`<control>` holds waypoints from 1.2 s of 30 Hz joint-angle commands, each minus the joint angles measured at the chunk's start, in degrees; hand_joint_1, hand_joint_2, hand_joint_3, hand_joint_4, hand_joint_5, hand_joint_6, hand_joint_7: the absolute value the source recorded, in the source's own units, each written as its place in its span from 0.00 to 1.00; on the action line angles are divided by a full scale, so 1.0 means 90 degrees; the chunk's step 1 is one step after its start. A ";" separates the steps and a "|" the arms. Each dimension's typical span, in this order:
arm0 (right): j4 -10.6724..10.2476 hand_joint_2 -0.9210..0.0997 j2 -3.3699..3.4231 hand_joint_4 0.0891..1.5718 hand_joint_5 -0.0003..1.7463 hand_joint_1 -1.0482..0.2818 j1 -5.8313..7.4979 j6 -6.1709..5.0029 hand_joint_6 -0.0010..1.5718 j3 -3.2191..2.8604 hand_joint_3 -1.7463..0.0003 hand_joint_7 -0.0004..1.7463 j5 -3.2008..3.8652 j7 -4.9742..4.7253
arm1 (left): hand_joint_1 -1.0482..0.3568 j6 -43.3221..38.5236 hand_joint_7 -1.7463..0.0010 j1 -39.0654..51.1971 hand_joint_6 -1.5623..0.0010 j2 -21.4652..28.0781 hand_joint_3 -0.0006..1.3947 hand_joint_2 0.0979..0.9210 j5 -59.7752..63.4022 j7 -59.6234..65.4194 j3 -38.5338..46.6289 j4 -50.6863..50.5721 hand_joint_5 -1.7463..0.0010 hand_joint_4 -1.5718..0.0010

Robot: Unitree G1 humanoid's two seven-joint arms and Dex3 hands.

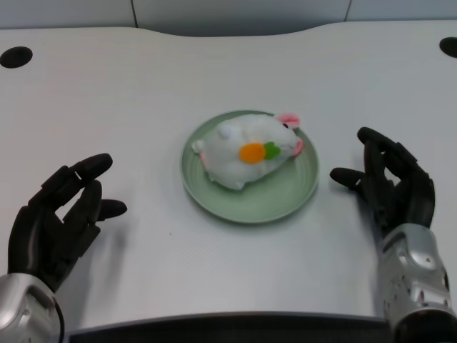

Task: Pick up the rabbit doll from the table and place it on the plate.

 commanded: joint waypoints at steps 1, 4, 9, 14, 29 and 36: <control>-0.0083 0.00 0.0029 0.44 0.59 0.56 0.0088 -0.0007 0.44 0.0000 0.83 0.26 0.0067 0.0055 | 0.37 0.0045 0.58 0.0097 0.74 -0.0038 0.38 1.00 -0.0062 -0.0025 0.0019 -0.0102 0.08 0.80; -0.0081 0.00 0.0031 0.43 0.59 0.56 0.0101 -0.0037 0.44 -0.0006 0.83 0.26 0.0076 0.0076 | 0.37 0.0018 0.57 0.0129 0.74 -0.0064 0.38 1.00 -0.0103 -0.0074 0.0025 -0.0119 0.08 0.81; -0.0076 0.00 0.0013 0.43 0.58 0.56 0.0062 0.0079 0.44 -0.0003 0.83 0.26 0.0046 -0.0014 | 0.37 0.0066 0.57 0.0089 0.74 -0.0067 0.37 1.00 -0.0145 -0.0106 0.0044 -0.0094 0.09 0.81; 0.0052 0.00 -0.0038 0.43 0.58 0.55 0.0025 -0.0062 0.44 -0.0025 0.82 0.26 0.0074 0.0137 | 0.37 -0.0057 0.56 -0.0004 0.75 -0.0085 0.37 1.00 -0.0052 -0.0077 0.0043 0.0083 0.09 0.81; 0.0236 0.00 -0.0080 0.44 0.58 0.56 -0.0064 -0.0134 0.45 -0.0093 0.83 0.27 0.0111 0.0202 | 0.38 -0.0159 0.55 -0.0052 0.76 -0.0119 0.38 1.00 -0.0055 -0.0053 0.0095 0.0180 0.07 0.81; 0.0268 0.00 -0.0102 0.43 0.58 0.55 -0.0070 -0.0121 0.44 -0.0072 0.84 0.26 0.0072 0.0165 | 0.37 -0.0131 0.54 -0.0045 0.77 -0.0110 0.36 1.00 -0.0038 -0.0050 0.0082 0.0161 0.07 0.82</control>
